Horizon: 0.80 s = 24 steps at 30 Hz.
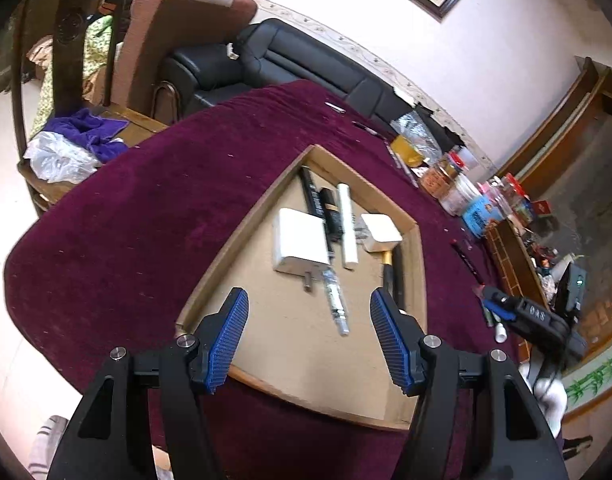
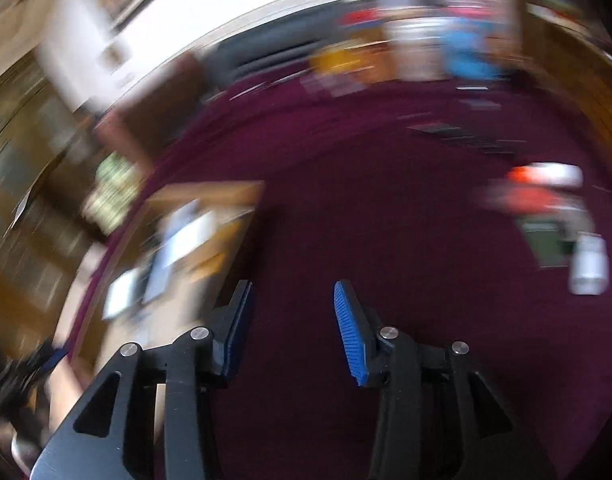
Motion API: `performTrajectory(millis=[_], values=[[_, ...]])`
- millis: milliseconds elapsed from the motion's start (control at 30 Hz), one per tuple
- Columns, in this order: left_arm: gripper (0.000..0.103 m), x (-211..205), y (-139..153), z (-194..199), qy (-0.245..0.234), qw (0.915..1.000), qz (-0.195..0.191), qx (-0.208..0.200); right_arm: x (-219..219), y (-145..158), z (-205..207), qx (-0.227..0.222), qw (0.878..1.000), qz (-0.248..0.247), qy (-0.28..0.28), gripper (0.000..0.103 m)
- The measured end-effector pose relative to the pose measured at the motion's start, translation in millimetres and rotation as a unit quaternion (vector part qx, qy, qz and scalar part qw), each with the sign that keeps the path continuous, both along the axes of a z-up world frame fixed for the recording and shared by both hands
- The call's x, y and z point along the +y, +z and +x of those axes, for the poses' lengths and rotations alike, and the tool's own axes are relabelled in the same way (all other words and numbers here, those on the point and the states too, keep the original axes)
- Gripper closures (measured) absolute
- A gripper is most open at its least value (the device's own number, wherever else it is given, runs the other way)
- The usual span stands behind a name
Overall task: Organize rigid objects
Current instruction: 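Move both tools back over the remaining items on the table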
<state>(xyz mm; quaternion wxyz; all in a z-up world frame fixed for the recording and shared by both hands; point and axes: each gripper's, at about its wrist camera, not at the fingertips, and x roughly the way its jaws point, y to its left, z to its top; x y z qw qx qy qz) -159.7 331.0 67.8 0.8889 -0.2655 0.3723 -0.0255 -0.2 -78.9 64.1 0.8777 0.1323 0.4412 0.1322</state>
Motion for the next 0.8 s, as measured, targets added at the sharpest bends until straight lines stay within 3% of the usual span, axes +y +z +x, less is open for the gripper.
performTrajectory(millis=[167, 267, 400, 500, 567, 633, 800], values=[[0.045, -22, 4, 2, -0.023, 0.9997, 0.007, 0.002, -119, -6, 53, -0.006, 0.984, -0.065, -0.164, 0.063], [0.045, -35, 7, 1, -0.031, 0.9994, 0.014, 0.006, -156, -17, 83, 0.019, 0.975, -0.076, -0.209, 0.063], [0.045, -52, 12, 0, -0.040, 0.9988, 0.025, 0.010, -174, -43, 122, 0.068, 0.970, -0.048, -0.231, 0.062], [0.045, -67, 19, -2, -0.053, 0.9980, 0.035, 0.008, -165, -60, 131, 0.105, 0.974, -0.009, -0.198, 0.059], [0.045, -77, 24, -4, -0.063, 0.9970, 0.044, 0.003, -144, -56, 126, 0.092, 0.980, -0.061, -0.163, 0.059], [0.045, -86, 27, -3, -0.073, 0.9961, 0.049, 0.000, -121, -55, 116, 0.088, 0.986, -0.078, -0.115, 0.059], [0.046, -118, 24, 8, -0.112, 0.9926, 0.046, 0.004, -81, -55, 75, 0.102, 0.994, -0.025, -0.014, 0.059]])
